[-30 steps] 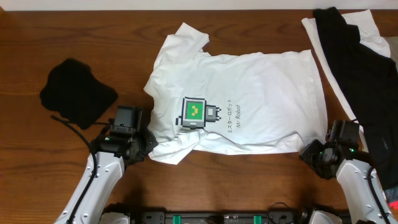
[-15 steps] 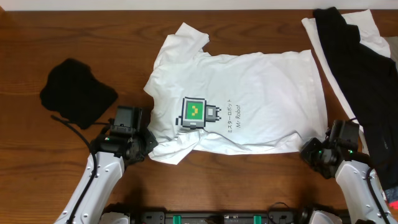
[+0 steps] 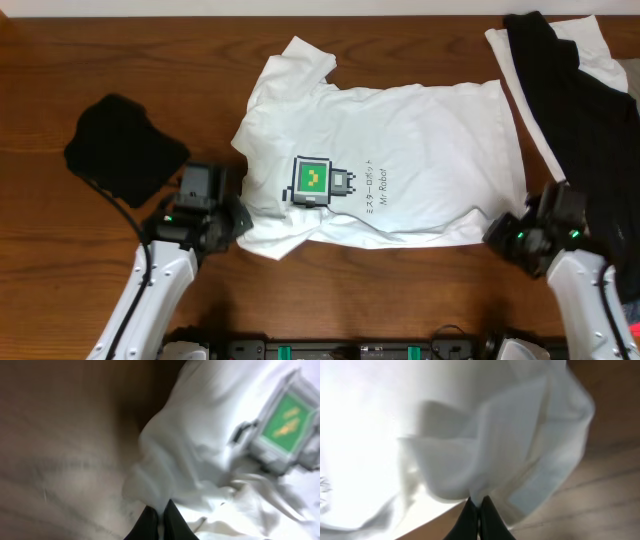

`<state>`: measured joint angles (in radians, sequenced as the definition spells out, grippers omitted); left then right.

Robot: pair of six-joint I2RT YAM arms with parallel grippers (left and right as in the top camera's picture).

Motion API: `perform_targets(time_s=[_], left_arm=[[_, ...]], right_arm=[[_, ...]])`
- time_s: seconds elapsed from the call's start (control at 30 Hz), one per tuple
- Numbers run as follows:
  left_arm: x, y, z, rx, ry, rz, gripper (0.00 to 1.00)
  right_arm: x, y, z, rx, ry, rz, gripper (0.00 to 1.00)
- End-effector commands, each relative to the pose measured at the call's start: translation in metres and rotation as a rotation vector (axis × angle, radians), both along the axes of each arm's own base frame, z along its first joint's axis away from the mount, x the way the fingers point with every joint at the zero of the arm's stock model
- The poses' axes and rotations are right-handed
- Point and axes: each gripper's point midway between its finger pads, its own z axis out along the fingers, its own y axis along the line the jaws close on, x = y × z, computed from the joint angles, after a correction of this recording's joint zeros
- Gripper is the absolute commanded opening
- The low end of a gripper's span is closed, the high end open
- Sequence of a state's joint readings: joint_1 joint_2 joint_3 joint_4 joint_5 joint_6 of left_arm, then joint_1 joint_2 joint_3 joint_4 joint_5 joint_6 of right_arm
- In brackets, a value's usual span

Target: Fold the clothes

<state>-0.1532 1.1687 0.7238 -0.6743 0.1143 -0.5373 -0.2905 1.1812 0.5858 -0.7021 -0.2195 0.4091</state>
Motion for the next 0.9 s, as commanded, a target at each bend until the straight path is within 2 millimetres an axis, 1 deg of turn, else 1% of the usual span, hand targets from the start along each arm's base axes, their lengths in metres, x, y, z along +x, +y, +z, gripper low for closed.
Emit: perform_targets(time_s=[0.0,0.1,0.13,0.2,0.23,0.27,0.3,0.37,0.4,0.47,0.53,0.7,0.87], left_arm=[[0.041,0.013,0.074,0.124,-0.229,-0.078,0.06],[0.059,0.027,0.131,0.209,-0.349,-0.075,0.06],[0.065,0.032,0.154,0.225,-0.397,-0.063,0.06],[0.074,0.04,0.19,0.23,-0.477,-0.032,0.06],[0.078,0.047,0.214,0.232,-0.53,-0.001,0.06],[0.08,0.051,0.228,0.234,-0.562,0.017,0.06],[0.081,0.057,0.247,0.236,-0.605,0.041,0.06],[0.082,0.067,0.279,0.241,-0.675,0.08,0.06],[0.08,0.074,0.301,0.247,-0.721,0.104,0.06],[0.075,0.077,0.323,0.25,-0.765,0.112,0.06],[0.069,0.077,0.343,0.245,-0.802,0.112,0.06],[0.049,0.069,0.385,0.215,-0.874,0.091,0.06],[0.026,0.067,0.417,0.207,-0.927,0.088,0.06]], right_arm=[[0.044,-0.02,0.074,-0.111,-0.17,0.06,0.01],[0.058,-0.034,0.132,-0.203,-0.233,0.08,0.01],[0.062,-0.038,0.153,-0.234,-0.256,0.079,0.01],[0.067,-0.046,0.193,-0.293,-0.31,0.071,0.01],[0.067,-0.05,0.215,-0.322,-0.339,0.068,0.01],[0.067,-0.053,0.232,-0.341,-0.362,0.056,0.01],[0.066,-0.056,0.248,-0.358,-0.385,0.043,0.01],[0.061,-0.062,0.281,-0.388,-0.434,0.019,0.01],[0.056,-0.067,0.302,-0.41,-0.465,-0.001,0.01],[0.048,-0.073,0.323,-0.432,-0.496,-0.033,0.01],[0.041,-0.077,0.339,-0.448,-0.518,-0.058,0.01],[0.028,-0.078,0.369,-0.483,-0.564,-0.072,0.01],[0.019,-0.074,0.395,-0.515,-0.617,-0.066,0.01]])
